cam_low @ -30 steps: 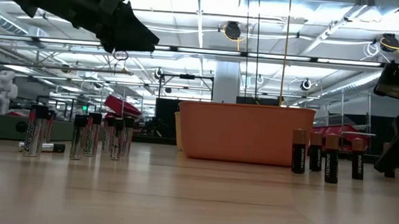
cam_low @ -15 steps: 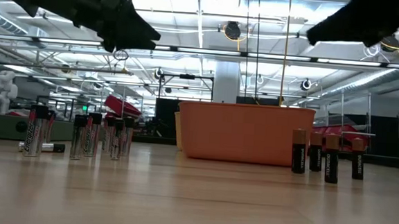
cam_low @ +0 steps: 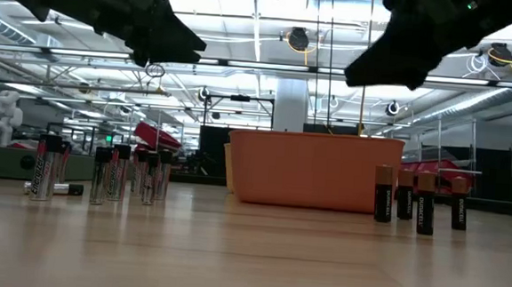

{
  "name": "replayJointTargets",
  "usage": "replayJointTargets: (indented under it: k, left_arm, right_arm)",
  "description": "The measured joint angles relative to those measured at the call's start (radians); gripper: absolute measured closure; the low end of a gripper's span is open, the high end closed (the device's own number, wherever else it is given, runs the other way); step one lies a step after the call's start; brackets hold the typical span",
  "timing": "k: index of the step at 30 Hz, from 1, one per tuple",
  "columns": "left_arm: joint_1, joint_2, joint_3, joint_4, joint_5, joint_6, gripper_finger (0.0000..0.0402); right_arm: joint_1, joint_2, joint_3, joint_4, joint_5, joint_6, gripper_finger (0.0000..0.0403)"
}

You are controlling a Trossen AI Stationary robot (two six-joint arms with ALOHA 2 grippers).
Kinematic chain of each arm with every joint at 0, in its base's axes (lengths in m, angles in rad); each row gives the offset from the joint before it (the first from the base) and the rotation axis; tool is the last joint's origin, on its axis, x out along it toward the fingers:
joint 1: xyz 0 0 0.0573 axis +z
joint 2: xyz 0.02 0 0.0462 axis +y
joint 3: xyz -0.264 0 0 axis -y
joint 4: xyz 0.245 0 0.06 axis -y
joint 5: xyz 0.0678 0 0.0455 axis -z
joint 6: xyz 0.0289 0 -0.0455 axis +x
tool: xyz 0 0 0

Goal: Sort batteries
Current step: Put the black battery into the orange bin

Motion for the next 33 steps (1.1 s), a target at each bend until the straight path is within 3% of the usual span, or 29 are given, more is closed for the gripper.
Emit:
replayJointTargets:
  k: [6, 10, 14, 20, 25, 33]
  left_arm:
    - [0.000, 0.000, 0.000, -0.028, 0.001, 0.000, 0.0181]
    - [0.000, 0.000, 0.000, -0.027, 0.000, 0.000, 0.0181]
    - [0.000, 0.000, 0.000, -0.027, 0.000, 0.000, 0.0181]
    - [0.000, 0.000, 0.000, -0.025, -0.001, 0.001, 0.0181]
    - [0.000, 0.000, 0.000, -0.025, -0.002, 0.004, 0.0181]
    - [0.000, 0.000, 0.000, -0.025, -0.007, 0.008, 0.0181]
  right_arm:
    - [0.154, 0.000, 0.000, -0.182, 0.016, 0.204, 0.0228]
    - [0.319, 0.000, 0.000, -0.180, 0.079, 0.254, 0.0242]
    - [0.416, 0.038, -0.001, -0.240, 0.167, 0.422, 0.0246]
    - [0.448, 0.204, -0.010, -0.230, 0.229, 0.598, 0.0246]
    - [0.451, 0.339, -0.011, -0.157, 0.267, 0.649, 0.0246]
    - [0.450, 0.456, -0.011, -0.109, 0.277, 0.780, 0.0247]
